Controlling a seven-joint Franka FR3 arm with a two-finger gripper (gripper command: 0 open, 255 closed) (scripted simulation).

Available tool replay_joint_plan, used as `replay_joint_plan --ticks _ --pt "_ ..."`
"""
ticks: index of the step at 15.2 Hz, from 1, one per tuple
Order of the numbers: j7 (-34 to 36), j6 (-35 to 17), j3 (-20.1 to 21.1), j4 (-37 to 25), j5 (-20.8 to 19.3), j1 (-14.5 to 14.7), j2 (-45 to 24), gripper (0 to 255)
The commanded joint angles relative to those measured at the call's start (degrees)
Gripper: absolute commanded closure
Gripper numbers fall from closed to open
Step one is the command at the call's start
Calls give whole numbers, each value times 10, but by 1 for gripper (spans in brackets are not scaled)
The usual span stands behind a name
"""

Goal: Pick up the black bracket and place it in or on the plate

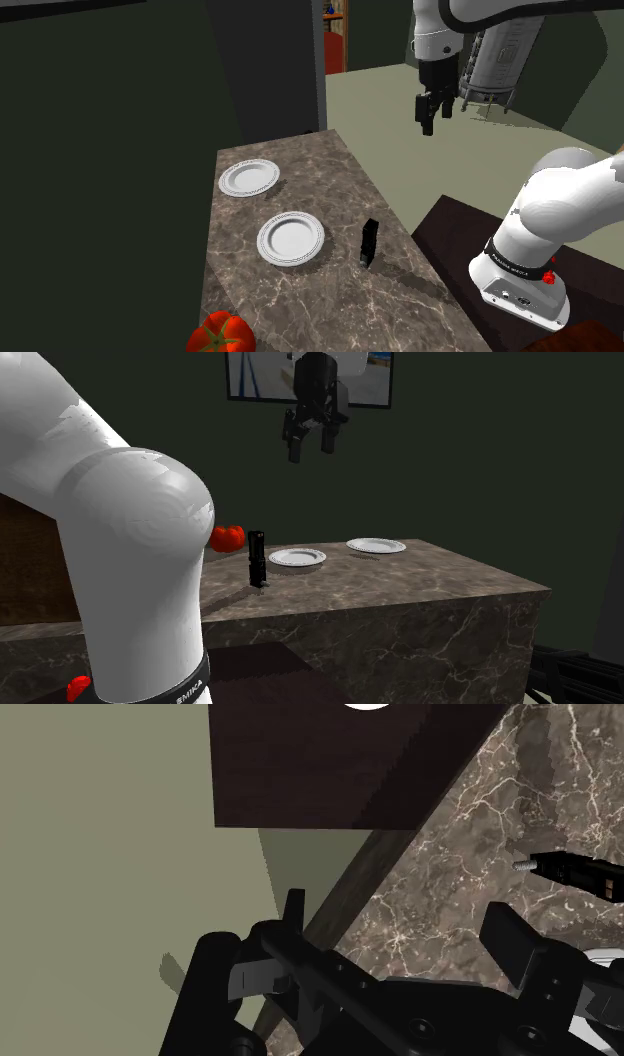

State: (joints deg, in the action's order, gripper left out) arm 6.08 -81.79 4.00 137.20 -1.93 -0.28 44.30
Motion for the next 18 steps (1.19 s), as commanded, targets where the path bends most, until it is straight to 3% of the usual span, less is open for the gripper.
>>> replay_joint_plan --ticks 1,10,18 --pt "0 0 0 0 0 0 0 0" --pt "113 -106 94 80 102 41 -16 0" --pt "208 -225 188 103 180 74 -92 0"
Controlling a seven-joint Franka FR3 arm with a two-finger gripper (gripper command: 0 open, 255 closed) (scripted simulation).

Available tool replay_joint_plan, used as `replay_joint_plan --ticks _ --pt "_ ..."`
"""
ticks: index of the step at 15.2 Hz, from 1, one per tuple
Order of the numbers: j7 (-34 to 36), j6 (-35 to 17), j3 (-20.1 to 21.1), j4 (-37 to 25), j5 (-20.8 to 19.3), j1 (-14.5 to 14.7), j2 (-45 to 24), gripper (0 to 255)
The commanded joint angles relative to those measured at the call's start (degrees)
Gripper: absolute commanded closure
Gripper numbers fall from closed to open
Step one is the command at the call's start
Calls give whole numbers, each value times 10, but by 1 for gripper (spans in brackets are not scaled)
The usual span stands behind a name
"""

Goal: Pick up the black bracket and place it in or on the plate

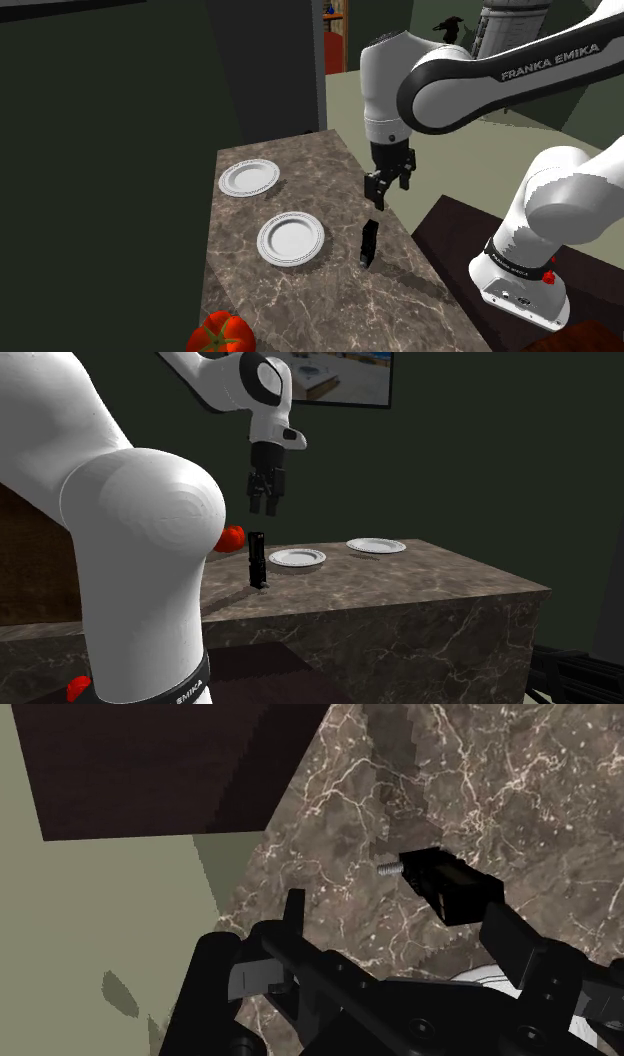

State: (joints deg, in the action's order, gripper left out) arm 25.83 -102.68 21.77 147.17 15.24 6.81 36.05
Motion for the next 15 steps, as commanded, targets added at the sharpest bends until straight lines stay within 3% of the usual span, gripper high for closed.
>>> replay_joint_plan --ticks 1,5,15 --pt "23 -33 23 2 16 6 -24 0" --pt "66 -92 67 -7 37 13 -80 0" --pt "65 -158 85 36 48 17 -103 0"
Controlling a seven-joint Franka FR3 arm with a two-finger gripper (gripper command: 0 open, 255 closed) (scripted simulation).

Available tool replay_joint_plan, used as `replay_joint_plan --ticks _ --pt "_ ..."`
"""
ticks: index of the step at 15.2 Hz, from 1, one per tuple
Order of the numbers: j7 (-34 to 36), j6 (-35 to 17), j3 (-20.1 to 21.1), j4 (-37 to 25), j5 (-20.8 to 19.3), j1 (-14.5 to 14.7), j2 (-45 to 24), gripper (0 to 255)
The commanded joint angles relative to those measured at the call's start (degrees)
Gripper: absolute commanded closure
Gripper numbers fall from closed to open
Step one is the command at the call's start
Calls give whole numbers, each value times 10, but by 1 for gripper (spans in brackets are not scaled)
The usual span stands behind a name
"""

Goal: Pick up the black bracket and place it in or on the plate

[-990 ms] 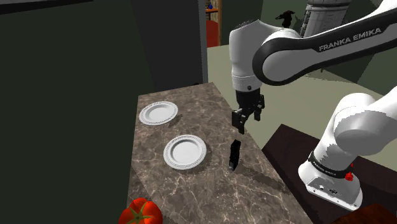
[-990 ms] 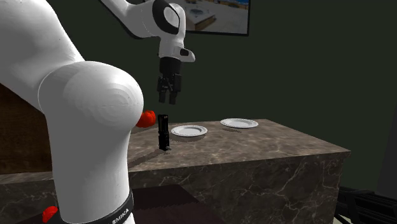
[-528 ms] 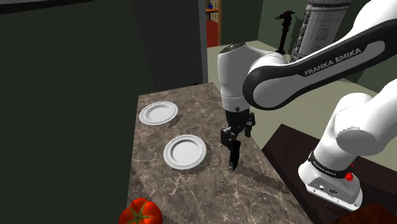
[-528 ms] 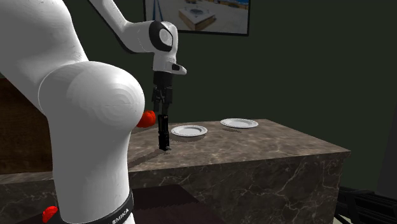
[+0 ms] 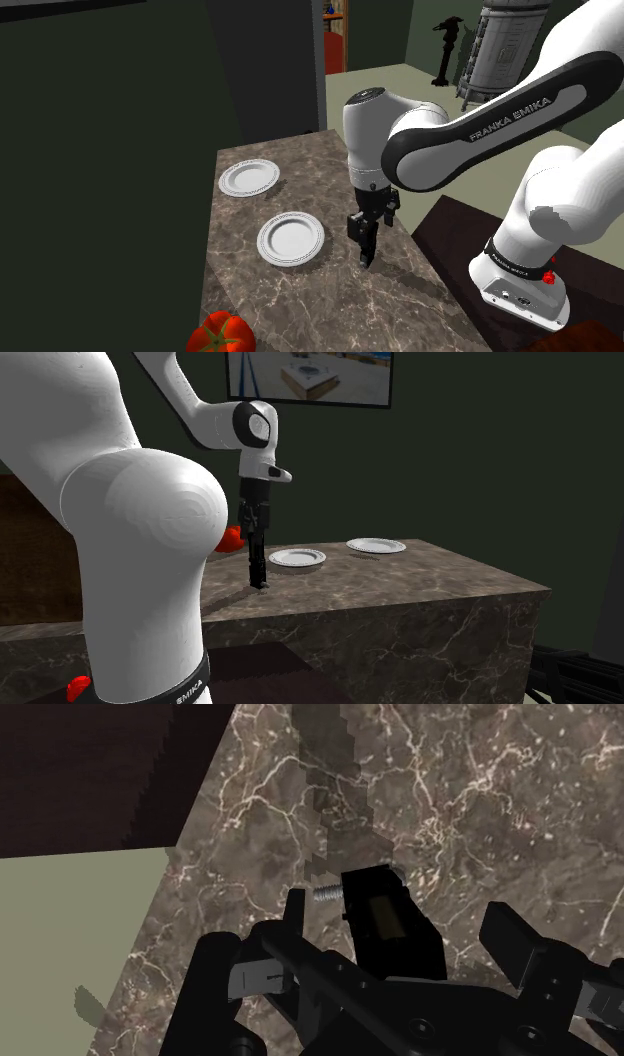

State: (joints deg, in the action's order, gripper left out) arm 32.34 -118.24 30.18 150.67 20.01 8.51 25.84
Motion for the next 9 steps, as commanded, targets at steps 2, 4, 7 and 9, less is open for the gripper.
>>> replay_joint_plan --ticks 2,4,7,9 --pt "0 -2 1 1 0 0 -1 0" --pt "0 -2 1 1 0 0 -1 0" --pt "0 -2 1 1 0 0 -1 255" --pt "0 -2 1 1 0 0 -1 255"
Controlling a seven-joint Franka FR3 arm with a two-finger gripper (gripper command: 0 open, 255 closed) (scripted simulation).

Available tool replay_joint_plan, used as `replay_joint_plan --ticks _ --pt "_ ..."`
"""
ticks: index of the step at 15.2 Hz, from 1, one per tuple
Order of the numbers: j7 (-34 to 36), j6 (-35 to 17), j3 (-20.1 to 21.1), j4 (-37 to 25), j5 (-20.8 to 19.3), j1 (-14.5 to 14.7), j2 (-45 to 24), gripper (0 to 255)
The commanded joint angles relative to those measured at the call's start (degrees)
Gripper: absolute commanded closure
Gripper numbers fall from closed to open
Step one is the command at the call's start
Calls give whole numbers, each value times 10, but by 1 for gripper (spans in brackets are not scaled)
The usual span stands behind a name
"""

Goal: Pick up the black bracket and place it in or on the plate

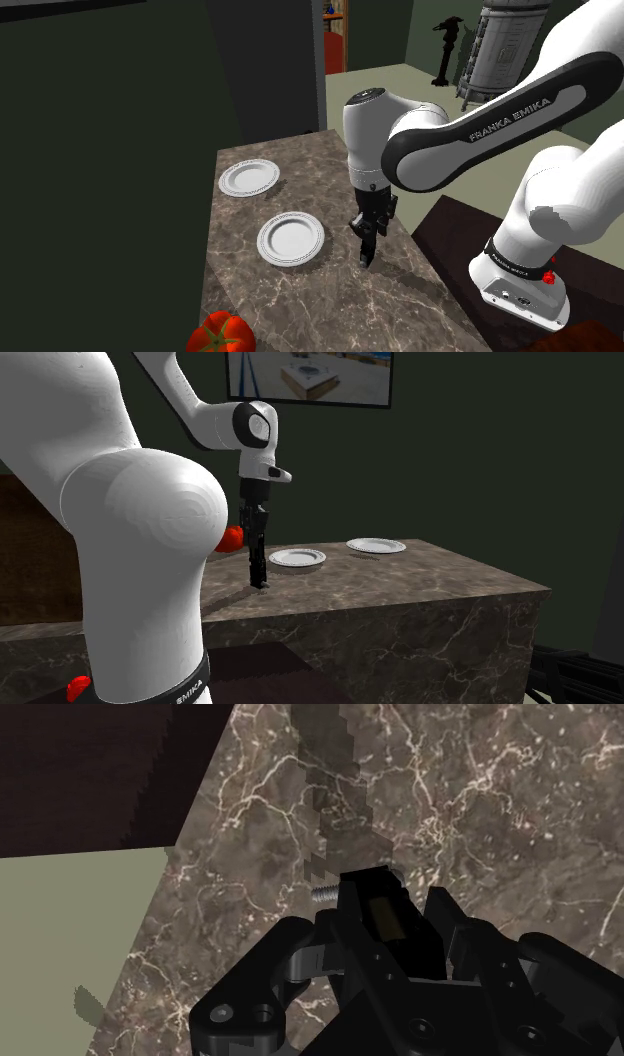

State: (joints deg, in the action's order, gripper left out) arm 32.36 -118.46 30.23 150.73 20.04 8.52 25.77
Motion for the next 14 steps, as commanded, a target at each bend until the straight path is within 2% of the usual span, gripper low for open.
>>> replay_joint_plan --ticks 1,6,14 --pt "0 0 0 0 0 0 0 255" --pt "0 0 0 0 0 0 0 255" --pt "1 74 -19 -37 -6 1 36 255"
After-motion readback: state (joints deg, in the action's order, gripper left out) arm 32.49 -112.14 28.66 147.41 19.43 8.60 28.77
